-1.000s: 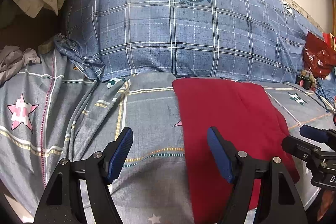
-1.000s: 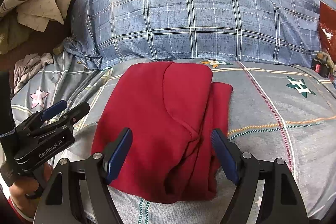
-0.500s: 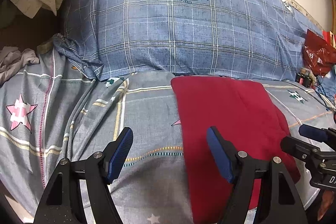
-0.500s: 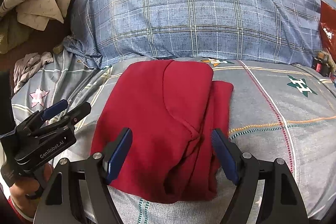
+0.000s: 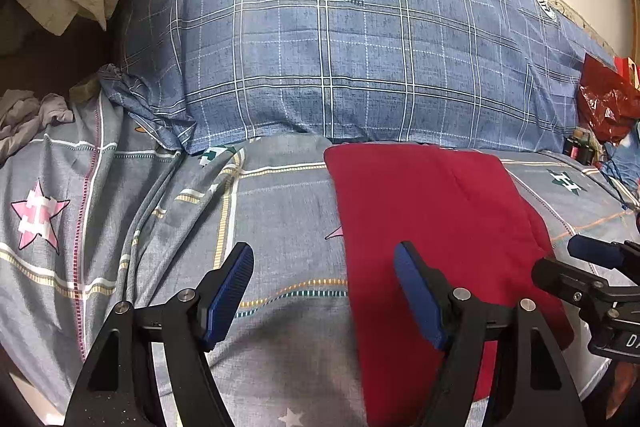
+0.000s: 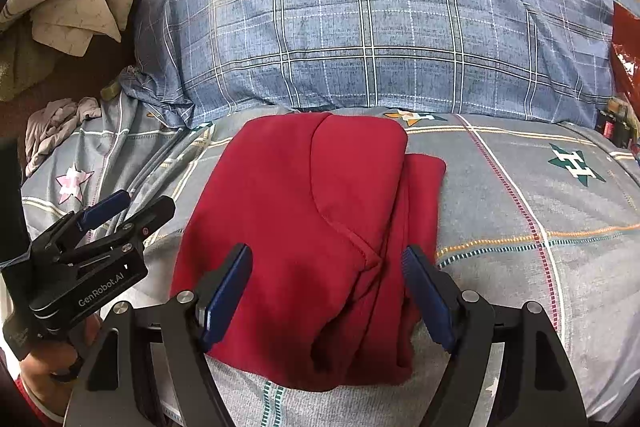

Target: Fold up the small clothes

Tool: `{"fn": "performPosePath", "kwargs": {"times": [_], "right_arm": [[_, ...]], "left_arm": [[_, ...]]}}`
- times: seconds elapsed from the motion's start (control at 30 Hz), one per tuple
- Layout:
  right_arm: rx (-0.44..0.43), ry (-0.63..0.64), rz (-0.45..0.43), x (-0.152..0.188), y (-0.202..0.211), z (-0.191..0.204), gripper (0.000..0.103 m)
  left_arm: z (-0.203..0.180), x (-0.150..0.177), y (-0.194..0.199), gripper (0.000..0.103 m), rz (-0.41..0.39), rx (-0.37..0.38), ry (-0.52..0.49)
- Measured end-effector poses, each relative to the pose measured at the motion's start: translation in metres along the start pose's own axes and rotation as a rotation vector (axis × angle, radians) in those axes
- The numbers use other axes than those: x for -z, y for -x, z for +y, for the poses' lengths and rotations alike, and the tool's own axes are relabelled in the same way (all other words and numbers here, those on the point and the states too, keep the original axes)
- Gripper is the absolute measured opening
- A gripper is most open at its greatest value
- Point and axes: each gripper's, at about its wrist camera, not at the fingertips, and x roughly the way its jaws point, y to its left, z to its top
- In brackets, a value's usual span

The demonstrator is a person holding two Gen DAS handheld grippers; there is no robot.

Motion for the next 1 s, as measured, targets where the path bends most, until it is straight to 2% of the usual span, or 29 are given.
{"fn": "performPosePath", "kwargs": {"times": [1.0], "right_arm": [[-0.014,0.013,0.017,-0.0081,-0.0076,-0.0057,0.079]], "left_arm": [[-0.005,-0.0002,-0.0095,0.073,0.026,-0.011,-0.012]]}}
